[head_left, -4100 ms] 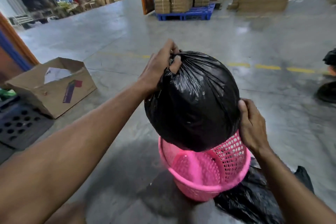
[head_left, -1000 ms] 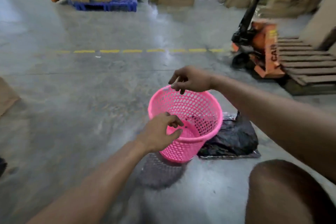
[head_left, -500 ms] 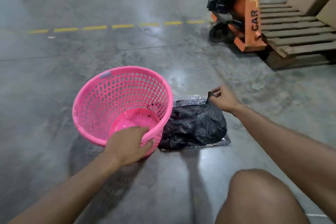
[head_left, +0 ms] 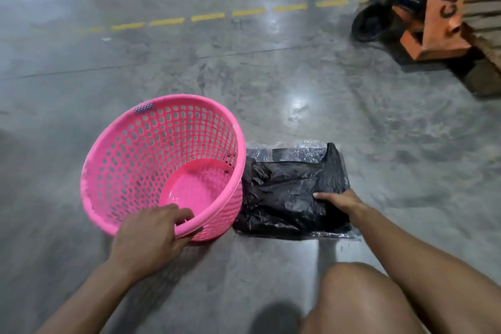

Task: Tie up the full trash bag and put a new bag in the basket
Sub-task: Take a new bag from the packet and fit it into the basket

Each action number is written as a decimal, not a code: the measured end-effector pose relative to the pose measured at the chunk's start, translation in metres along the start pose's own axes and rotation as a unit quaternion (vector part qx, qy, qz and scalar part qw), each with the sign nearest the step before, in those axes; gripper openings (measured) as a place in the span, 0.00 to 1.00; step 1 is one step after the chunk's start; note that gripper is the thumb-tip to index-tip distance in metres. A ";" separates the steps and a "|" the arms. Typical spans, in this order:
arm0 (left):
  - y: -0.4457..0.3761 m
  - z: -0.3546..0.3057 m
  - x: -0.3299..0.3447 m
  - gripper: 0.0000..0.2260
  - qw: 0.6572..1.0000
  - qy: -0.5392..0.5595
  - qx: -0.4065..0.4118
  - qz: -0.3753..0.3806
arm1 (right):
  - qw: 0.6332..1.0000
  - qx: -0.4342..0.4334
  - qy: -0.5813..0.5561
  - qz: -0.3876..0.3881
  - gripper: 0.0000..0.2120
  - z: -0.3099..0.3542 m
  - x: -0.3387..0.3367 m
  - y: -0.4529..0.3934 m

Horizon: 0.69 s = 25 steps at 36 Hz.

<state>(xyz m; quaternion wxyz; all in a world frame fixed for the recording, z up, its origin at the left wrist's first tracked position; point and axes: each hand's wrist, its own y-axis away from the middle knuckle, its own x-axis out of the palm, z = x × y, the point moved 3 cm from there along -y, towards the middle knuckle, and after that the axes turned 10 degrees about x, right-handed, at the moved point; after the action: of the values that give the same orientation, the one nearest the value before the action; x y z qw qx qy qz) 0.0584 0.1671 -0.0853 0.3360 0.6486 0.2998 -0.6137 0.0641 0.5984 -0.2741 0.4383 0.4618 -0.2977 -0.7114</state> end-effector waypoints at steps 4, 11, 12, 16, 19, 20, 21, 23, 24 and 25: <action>0.002 0.000 -0.003 0.11 1.000 0.009 -0.001 0.001 | 0.998 0.024 -0.037 0.053 0.27 0.007 0.007 0.003; 0.003 0.000 -0.006 0.13 1.000 0.023 0.014 -0.009 | 0.997 -0.043 -0.041 0.043 0.18 0.030 -0.010 0.030; 0.003 0.000 -0.004 0.13 1.000 0.023 0.013 -0.006 | 0.996 -0.064 -0.032 0.047 0.18 0.035 -0.015 0.037; -0.001 0.004 -0.003 0.13 0.999 0.037 0.012 -0.019 | 0.990 -0.128 -0.015 0.052 0.13 0.057 -0.031 0.081; -0.004 0.007 -0.004 0.12 0.998 0.064 -0.002 -0.026 | 0.984 -0.158 -0.058 0.054 0.08 0.075 -0.045 0.119; -0.004 0.009 -0.005 0.12 0.997 0.066 -0.007 -0.027 | 0.981 -0.169 -0.078 0.050 0.08 0.080 -0.051 0.134; -0.005 0.008 -0.003 0.12 0.997 0.068 -0.010 -0.027 | 0.978 -0.178 -0.098 0.049 0.09 0.085 -0.057 0.145; -0.008 0.002 -0.002 0.12 0.997 0.075 -0.009 -0.019 | 0.970 -0.200 -0.132 0.052 0.10 0.095 -0.067 0.172; -0.010 -0.002 -0.003 0.12 0.997 0.079 -0.009 -0.011 | 0.966 -0.210 -0.145 0.054 0.11 0.101 -0.072 0.189; -0.011 -0.007 -0.003 0.12 0.996 0.083 -0.009 0.004 | 0.961 -0.220 -0.157 0.056 0.12 0.107 -0.077 0.205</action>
<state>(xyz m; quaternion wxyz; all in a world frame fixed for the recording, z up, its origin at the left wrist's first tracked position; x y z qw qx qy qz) 0.0530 0.1793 -0.0825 0.3186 0.6956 0.3297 -0.5532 0.0515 0.5795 -0.0316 0.5162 0.2192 -0.2242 -0.7970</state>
